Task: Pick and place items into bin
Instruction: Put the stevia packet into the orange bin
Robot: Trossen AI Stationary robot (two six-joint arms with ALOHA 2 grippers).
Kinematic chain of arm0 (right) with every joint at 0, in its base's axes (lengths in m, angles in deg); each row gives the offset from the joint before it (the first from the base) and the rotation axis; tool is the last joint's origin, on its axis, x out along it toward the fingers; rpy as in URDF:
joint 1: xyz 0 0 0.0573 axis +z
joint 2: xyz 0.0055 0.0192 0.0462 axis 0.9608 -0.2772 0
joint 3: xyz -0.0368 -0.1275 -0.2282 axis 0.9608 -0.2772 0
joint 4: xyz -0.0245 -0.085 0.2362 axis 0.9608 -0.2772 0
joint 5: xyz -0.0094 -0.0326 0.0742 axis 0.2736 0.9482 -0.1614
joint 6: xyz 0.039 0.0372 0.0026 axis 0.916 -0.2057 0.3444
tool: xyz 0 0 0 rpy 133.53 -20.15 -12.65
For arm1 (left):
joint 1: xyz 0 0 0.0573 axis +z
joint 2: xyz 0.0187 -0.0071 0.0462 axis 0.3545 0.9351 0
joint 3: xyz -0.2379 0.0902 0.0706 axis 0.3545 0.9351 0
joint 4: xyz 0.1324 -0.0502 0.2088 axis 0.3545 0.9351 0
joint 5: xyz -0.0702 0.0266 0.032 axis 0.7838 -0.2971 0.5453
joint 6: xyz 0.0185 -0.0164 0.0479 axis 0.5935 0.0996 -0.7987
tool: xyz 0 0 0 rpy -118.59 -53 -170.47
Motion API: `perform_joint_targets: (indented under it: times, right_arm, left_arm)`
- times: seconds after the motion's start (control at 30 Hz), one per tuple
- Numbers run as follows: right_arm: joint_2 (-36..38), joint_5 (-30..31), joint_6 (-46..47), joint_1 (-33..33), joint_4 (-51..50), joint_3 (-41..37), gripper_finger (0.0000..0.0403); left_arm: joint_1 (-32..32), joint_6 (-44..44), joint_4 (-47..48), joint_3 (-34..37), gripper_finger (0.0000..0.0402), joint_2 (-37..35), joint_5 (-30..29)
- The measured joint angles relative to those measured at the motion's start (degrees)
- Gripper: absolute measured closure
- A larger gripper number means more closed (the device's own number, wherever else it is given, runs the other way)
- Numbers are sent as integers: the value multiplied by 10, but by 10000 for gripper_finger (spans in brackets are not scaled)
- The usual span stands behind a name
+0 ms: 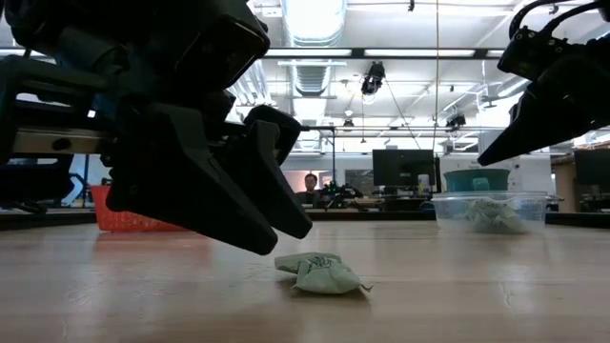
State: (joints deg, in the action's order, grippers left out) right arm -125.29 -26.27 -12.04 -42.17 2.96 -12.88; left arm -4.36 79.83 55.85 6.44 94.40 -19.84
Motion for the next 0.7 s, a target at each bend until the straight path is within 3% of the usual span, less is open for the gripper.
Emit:
perform_joint_targets:
  times: [0.33, 0.7]
  right_arm:
    - [0, 0, 1, 0, 2, -1, 335]
    - [0, -3, 5, 0, 1, -5, 335]
  left_arm:
    - [3, -2, 28, -50, 265, 49, 2]
    - [9, 2, 41, -55, 279, 50, 8]
